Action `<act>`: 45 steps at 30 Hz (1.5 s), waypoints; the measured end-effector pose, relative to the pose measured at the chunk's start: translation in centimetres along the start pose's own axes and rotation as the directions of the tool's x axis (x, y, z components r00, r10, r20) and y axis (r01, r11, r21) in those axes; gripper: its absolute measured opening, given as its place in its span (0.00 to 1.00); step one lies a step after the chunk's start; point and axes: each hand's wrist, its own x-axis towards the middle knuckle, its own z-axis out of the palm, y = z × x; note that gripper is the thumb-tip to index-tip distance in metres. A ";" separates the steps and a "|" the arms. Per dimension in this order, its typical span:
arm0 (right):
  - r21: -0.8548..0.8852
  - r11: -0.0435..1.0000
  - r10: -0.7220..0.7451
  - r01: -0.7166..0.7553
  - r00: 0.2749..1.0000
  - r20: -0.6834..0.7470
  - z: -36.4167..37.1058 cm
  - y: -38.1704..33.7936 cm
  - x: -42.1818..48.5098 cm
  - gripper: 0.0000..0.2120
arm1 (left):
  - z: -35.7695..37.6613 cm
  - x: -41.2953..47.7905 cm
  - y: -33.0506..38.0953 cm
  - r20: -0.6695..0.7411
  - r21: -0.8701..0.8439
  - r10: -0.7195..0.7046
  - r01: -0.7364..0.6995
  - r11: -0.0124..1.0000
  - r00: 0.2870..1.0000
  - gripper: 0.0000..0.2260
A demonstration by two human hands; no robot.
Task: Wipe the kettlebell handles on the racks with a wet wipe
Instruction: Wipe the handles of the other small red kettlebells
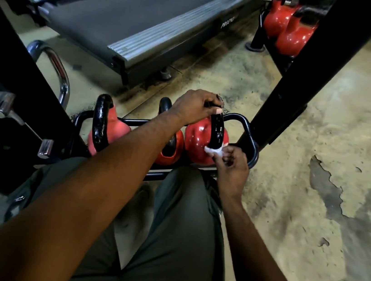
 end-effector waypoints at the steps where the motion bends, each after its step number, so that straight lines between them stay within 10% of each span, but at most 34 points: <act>1: 0.070 0.996 0.054 -0.058 0.997 0.047 -0.2 0.3 0.3 0.12 | 0.1 -0.1 0.0 0.002 0.002 -0.005 0.005 1.000 1.000 0.13; 6: 0.279 0.906 0.258 -0.318 0.938 0.231 -1.0 1.2 0.7 0.15 | 0.7 -0.7 -0.2 0.023 0.005 -0.032 0.032 0.999 0.999 0.13; 11: 0.329 0.926 0.139 -0.183 0.978 0.154 -0.3 -3.4 4.3 0.06 | 0.3 -0.2 -0.5 0.012 -0.004 -0.022 0.022 1.000 1.000 0.11; 17: -0.241 0.946 -0.184 0.217 0.971 0.153 0.1 -4.4 3.7 0.10 | 0.9 0.3 -1.1 -0.012 -0.010 -0.059 0.059 0.998 0.998 0.17; 22: -0.352 0.852 -0.340 0.388 0.921 0.192 -0.6 -4.9 2.8 0.10 | 1.8 -2.3 -1.4 -0.058 -0.035 0.039 -0.041 0.999 0.998 0.18; 30: -0.062 0.973 0.229 -0.220 0.927 0.296 1.9 -7.2 12.7 0.12 | 2.6 -7.0 -1.2 -0.194 0.126 0.224 -0.202 0.971 0.955 0.14; 45: -0.342 0.939 0.125 0.048 0.876 0.465 3.9 -9.8 16.7 0.04 | 1.9 -6.4 -1.3 -0.072 0.290 0.353 -0.319 0.902 0.933 0.16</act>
